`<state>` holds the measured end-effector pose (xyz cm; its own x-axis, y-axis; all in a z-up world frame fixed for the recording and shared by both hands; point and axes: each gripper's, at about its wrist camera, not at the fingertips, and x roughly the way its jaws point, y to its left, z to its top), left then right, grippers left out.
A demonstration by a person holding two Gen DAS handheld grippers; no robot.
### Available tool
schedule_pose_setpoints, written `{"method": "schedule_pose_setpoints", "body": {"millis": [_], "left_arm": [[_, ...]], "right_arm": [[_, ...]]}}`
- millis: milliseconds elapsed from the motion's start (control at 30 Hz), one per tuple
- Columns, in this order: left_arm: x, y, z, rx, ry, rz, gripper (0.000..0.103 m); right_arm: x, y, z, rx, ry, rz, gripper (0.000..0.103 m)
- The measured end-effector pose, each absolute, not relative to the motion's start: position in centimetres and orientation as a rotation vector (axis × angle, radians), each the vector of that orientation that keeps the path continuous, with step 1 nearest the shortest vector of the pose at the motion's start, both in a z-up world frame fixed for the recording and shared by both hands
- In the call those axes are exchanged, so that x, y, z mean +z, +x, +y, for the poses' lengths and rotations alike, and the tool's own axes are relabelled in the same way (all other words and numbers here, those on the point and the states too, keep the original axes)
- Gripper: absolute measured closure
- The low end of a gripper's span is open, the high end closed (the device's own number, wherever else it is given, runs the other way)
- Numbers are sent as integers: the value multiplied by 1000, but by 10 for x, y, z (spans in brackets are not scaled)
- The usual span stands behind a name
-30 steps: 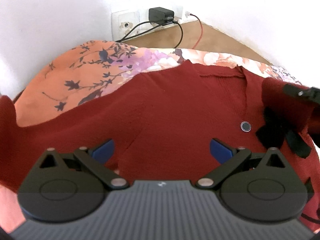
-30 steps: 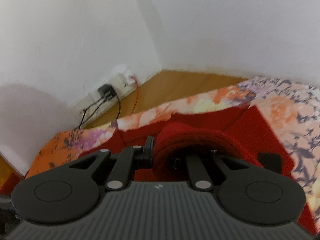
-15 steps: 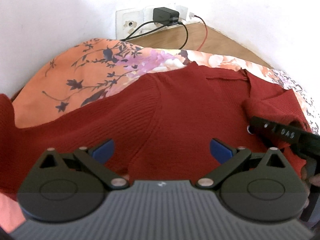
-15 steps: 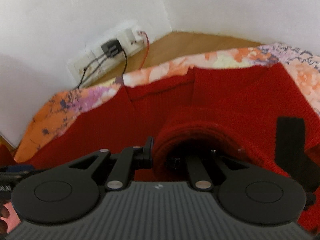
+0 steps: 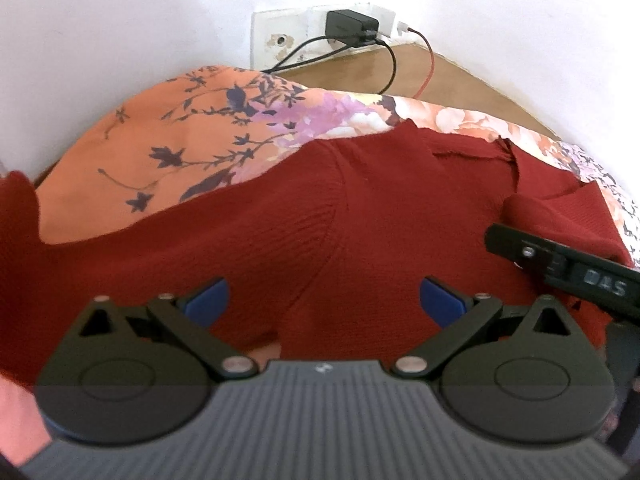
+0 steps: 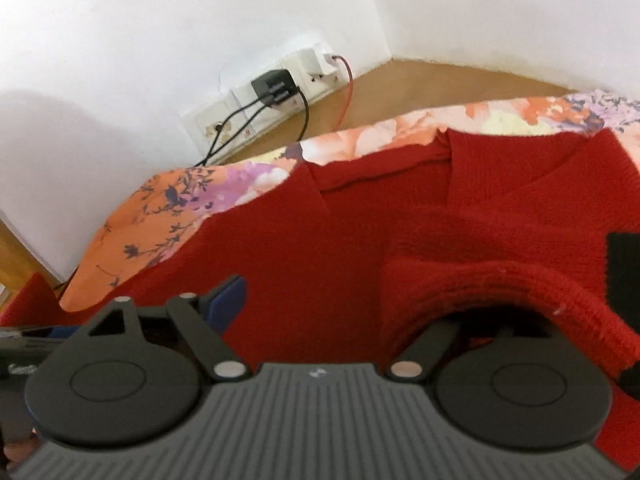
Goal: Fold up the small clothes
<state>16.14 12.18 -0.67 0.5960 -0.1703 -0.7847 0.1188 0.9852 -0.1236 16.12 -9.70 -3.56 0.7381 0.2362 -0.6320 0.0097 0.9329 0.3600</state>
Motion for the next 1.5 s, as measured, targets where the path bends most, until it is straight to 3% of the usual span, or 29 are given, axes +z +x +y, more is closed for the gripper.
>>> {"method": "schedule_pose_setpoints", "body": {"millis": [400,767,1000,1500], "left_arm": [[15,147,104,-146,-29,866,0],[20,143,26,-305,62,876,0],[23,132,-24,-402,117,861,0],[5,100,-102,-585,248,875,0]], "right_arm": [[2,102,-138,135,404,778,16],[29,57,-207,96,462,717,16],[25,41,-216,172,350,816,13],[16,18,-303,-40,370,758,13]]}}
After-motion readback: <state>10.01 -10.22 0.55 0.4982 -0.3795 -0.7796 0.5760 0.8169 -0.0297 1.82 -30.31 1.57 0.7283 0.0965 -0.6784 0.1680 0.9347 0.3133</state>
